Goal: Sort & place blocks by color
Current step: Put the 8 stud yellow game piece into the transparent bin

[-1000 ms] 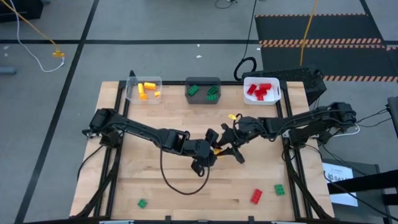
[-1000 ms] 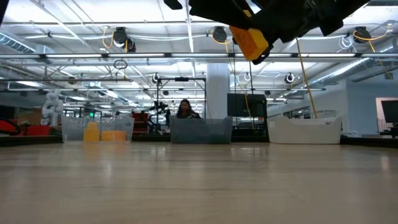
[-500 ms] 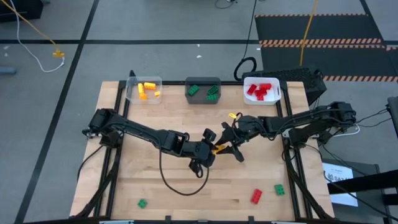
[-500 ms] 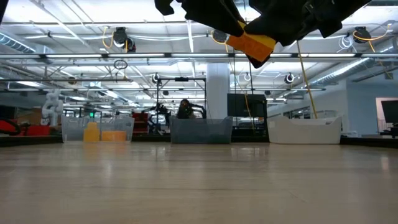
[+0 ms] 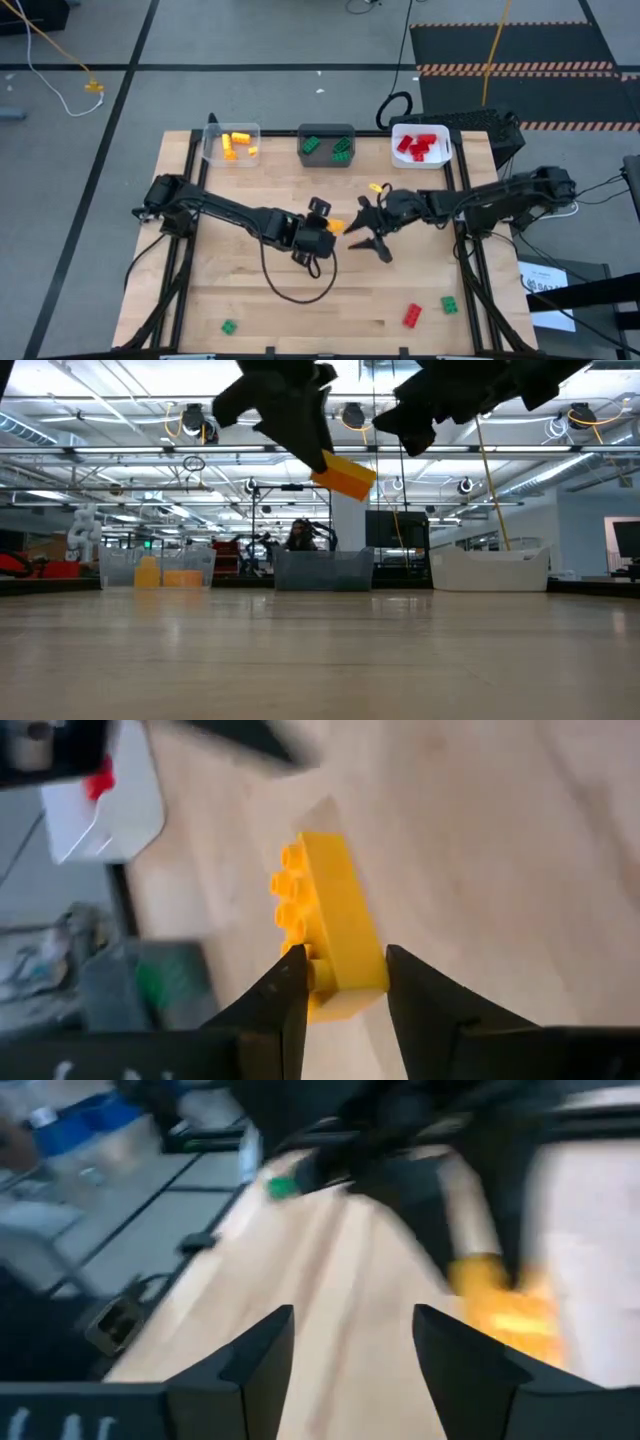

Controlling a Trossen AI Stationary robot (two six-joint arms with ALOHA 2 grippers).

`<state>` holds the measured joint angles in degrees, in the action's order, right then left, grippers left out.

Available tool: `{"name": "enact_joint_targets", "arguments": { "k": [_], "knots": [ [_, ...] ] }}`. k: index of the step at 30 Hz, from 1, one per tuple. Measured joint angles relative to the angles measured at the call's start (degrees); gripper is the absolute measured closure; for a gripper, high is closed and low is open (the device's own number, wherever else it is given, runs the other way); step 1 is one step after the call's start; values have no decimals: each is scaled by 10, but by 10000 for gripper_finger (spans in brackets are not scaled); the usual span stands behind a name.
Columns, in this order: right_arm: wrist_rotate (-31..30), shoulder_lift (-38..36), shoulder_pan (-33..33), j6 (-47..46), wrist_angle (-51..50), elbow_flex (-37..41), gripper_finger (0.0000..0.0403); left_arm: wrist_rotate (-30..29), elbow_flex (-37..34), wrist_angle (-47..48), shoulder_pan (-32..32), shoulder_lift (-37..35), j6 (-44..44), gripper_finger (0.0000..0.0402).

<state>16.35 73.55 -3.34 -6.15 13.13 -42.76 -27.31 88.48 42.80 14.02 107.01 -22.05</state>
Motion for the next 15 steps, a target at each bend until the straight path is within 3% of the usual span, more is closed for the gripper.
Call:
{"name": "enact_joint_targets", "arguments": {
  "k": [10,15],
  "knots": [
    [-9,-27,-7,-29,-14,1,187,-148,0,179,-72,-3,163,289],
    [-11,-26,-35,-34,-31,3,186,-172,1,256,-151,-3,265,289]
  ]
}}
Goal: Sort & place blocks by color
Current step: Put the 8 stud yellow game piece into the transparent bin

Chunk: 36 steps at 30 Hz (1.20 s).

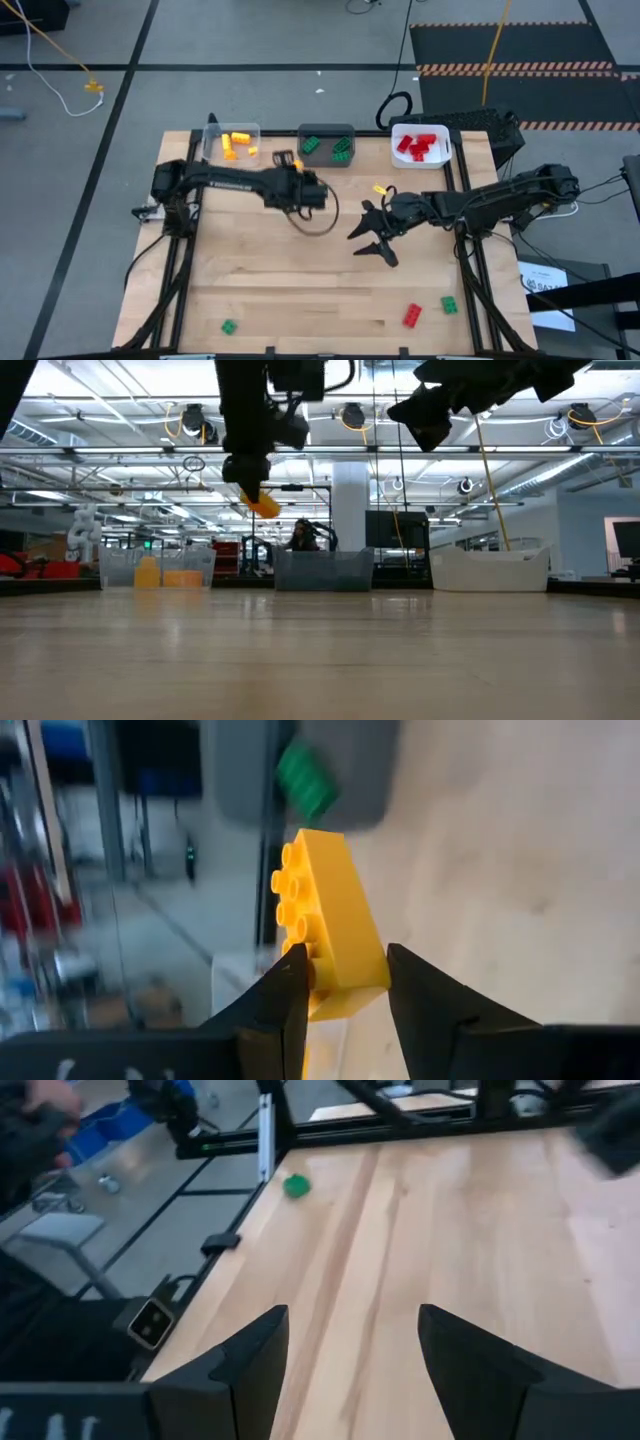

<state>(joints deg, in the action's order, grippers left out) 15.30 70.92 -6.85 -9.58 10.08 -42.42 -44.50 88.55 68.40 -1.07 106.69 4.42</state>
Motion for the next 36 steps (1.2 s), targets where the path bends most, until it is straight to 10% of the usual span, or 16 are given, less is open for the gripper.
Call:
{"name": "enact_joint_targets", "arguments": {
  "k": [22,36],
  "knots": [
    [-1,0,-42,7,17,55,188,66,0,89,-308,0,93,289],
    [-2,0,-42,-2,16,55,188,211,1,83,-387,-1,76,267]
  ]
}}
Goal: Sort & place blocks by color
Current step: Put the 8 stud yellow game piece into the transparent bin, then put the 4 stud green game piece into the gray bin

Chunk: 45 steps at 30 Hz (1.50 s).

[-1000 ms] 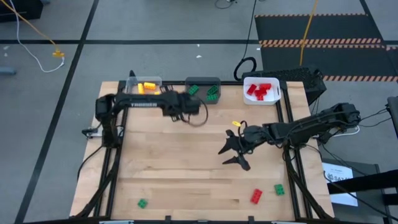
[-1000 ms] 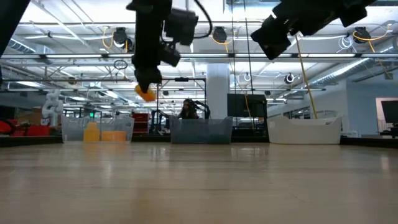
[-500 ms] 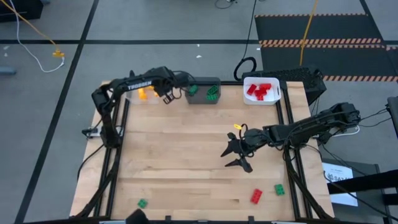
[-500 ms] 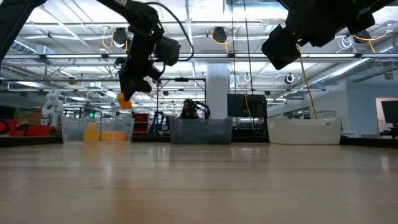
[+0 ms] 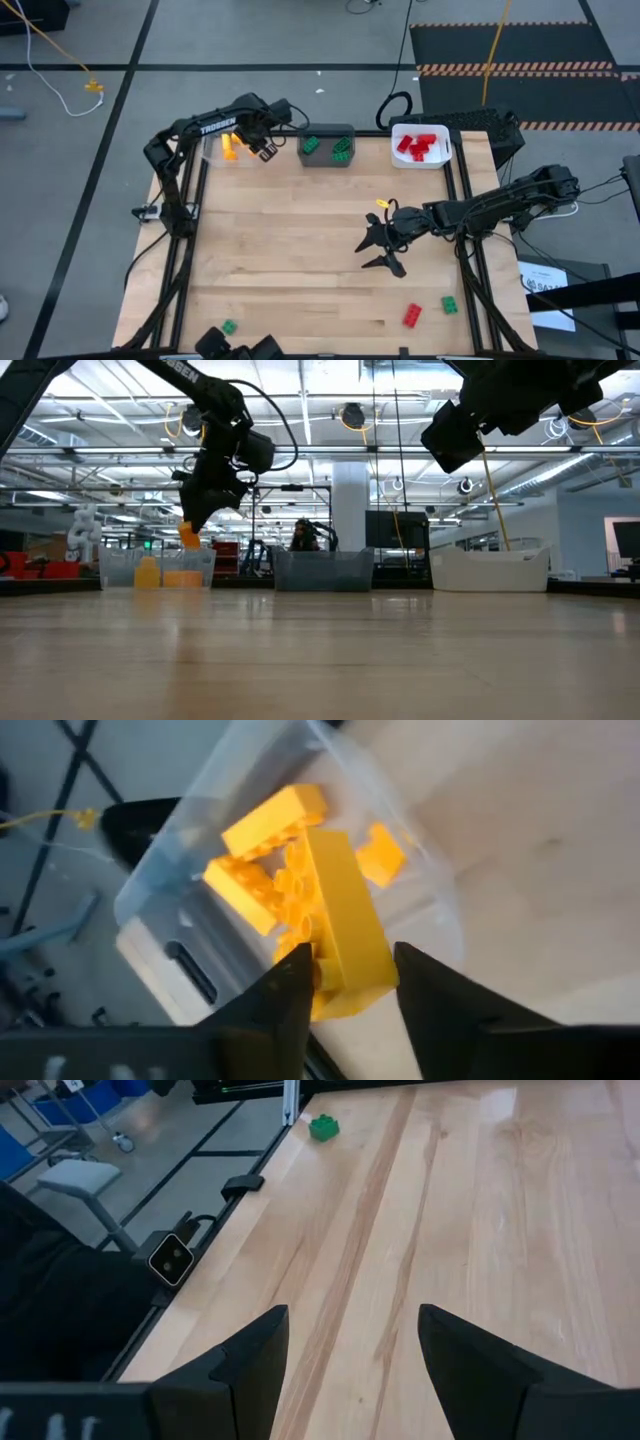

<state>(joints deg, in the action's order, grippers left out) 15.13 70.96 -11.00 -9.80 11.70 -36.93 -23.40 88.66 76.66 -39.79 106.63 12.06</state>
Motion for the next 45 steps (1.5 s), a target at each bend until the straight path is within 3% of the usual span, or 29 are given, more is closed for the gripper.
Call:
{"name": "enact_joint_targets", "arguments": {
  "k": [8,15,20,27,37,45],
  "knots": [
    [0,0,0,0,-12,0,188,25,0,12,9,-1,-20,131],
    [0,0,0,0,-30,0,188,40,0,56,22,-1,-24,75],
    [0,0,0,2,-42,0,188,122,0,98,62,-1,-25,73],
    [-1,0,0,17,-52,0,188,135,0,110,170,-1,-31,98],
    [-1,-5,0,21,-85,0,188,203,0,102,391,-1,0,106],
    [-1,-6,17,37,-84,0,188,211,0,37,582,-1,56,106]
  ]
}}
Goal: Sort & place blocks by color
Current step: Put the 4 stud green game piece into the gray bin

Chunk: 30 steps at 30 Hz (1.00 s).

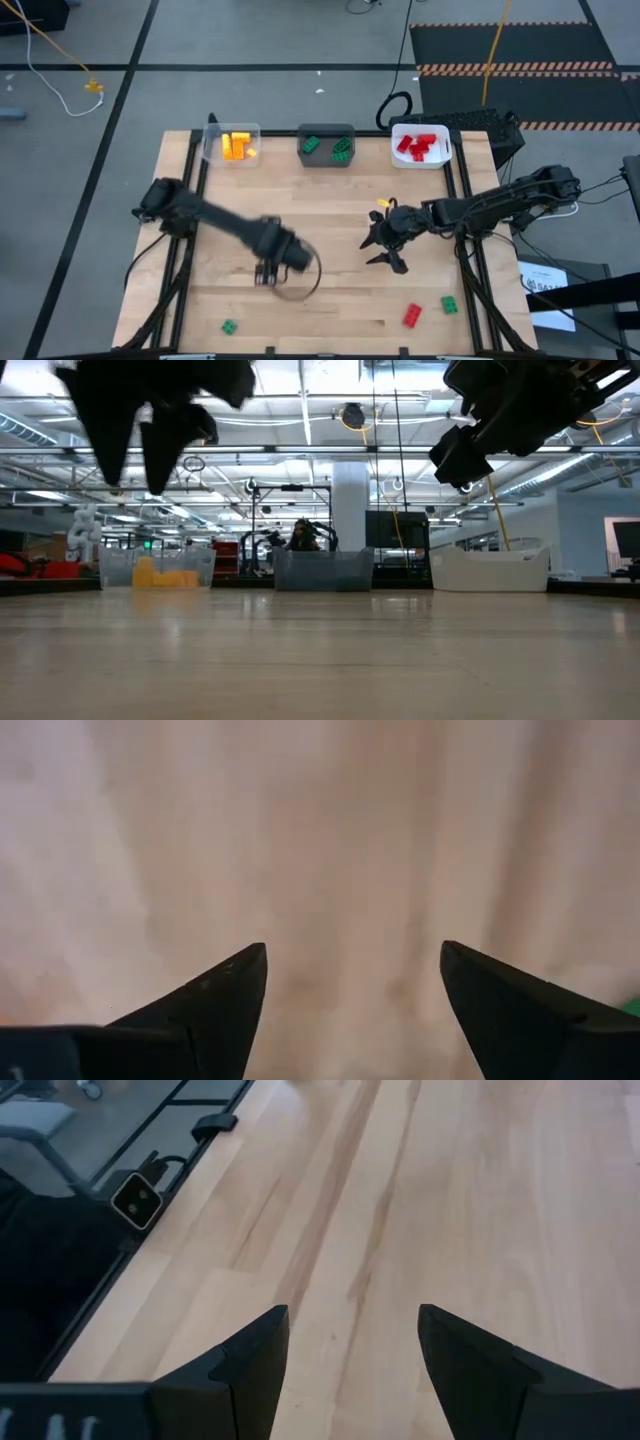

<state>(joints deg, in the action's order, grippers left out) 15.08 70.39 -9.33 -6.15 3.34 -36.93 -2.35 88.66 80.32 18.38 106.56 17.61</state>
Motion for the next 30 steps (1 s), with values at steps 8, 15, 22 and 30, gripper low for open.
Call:
{"name": "enact_joint_targets", "arguments": {
  "k": [8,15,22,30],
  "knots": [
    [0,0,6,-19,0,0,188,-1,0,-46,120,0,211,105],
    [0,0,-22,-67,-2,0,188,5,0,-38,216,0,369,105],
    [-3,0,-75,-86,9,0,188,-7,0,-53,299,0,517,105],
    [-20,0,-115,-101,33,0,188,13,-4,-133,353,1,635,105]
  ]
}}
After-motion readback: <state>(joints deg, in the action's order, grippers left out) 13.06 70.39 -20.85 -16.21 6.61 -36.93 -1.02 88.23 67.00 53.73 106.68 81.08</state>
